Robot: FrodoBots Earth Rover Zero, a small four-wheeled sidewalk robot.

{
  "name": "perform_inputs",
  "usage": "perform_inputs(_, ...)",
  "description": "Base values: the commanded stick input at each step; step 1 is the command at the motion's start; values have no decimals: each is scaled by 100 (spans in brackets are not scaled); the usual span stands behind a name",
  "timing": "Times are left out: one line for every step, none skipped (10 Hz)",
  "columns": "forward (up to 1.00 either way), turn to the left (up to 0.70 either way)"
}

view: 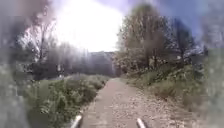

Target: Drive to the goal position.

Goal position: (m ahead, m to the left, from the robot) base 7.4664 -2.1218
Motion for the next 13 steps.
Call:
perform_inputs(100, -35)
perform_inputs(100, -4)
perform_inputs(100, 0)
perform_inputs(100, 0)
perform_inputs(100, 0)
perform_inputs(100, 0)
perform_inputs(100, 0)
perform_inputs(100, 0)
perform_inputs(100, 0)
perform_inputs(100, 0)
perform_inputs(100, 0)
perform_inputs(100, 0)
perform_inputs(100, 0)
